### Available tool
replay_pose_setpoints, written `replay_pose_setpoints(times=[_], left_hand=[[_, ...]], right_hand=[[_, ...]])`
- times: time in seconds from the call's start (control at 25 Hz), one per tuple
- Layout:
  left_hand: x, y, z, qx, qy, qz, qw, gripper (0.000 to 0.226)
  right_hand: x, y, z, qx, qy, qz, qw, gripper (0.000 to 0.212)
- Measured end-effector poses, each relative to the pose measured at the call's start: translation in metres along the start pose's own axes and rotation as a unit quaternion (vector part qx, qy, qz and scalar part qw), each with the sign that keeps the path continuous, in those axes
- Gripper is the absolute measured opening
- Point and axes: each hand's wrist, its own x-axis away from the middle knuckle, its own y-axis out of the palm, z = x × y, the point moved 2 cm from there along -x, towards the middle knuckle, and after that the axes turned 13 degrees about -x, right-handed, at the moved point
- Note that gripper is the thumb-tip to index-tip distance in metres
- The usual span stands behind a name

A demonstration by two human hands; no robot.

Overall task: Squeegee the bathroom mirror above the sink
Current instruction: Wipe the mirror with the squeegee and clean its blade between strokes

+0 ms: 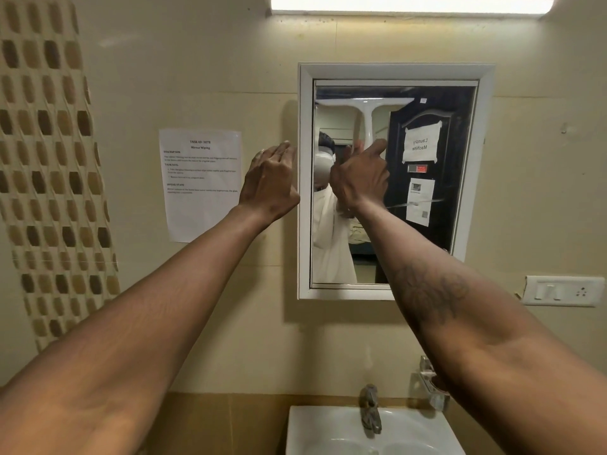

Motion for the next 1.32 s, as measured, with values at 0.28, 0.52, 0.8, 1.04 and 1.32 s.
replay_pose_setpoints(times=[0.28,0.52,0.8,1.04,1.32], left_hand=[[0.014,0.011,0.001,0.009,0.02,-0.012,1.0,0.069],[0.025,0.008,0.002,0.019,0.019,-0.014,1.0,0.071],[0.04,0.01,0.007,0.021,0.026,-0.031,0.999,0.072],[0.054,0.012,0.011,0.019,0.03,-0.051,0.998,0.073],[0.049,-0.001,0.028,0.025,0.039,-0.021,0.999,0.068]], right_hand=[[0.047,-0.002,0.041,0.015,0.012,-0.025,1.0,0.031],[0.096,-0.016,0.072,0.047,0.038,-0.051,0.997,0.031],[0.148,-0.032,0.103,0.074,0.059,-0.075,0.993,0.026],[0.203,-0.046,0.134,0.094,0.083,-0.115,0.985,0.025],[0.19,-0.057,0.12,0.053,0.065,-0.088,0.993,0.024]])
